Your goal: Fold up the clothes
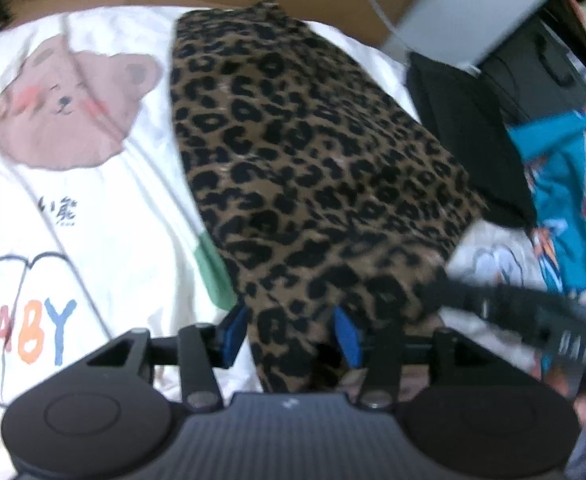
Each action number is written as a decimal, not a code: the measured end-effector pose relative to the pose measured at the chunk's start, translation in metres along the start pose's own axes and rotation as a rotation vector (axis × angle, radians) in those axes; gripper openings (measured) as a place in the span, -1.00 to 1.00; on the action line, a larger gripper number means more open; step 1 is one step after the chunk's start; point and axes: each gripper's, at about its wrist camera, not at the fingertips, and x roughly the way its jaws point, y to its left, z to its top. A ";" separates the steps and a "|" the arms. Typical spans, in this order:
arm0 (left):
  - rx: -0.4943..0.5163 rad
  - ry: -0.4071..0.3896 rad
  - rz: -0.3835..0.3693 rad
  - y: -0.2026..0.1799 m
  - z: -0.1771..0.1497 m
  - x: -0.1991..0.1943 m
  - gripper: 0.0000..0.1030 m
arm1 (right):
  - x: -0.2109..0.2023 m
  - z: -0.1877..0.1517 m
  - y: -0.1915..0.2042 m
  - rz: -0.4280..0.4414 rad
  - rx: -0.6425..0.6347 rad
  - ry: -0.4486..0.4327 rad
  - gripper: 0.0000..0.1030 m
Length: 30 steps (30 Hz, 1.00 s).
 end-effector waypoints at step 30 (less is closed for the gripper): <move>-0.246 0.002 0.112 0.056 -0.050 0.002 -0.89 | 0.000 0.005 -0.011 0.046 0.109 -0.032 -0.93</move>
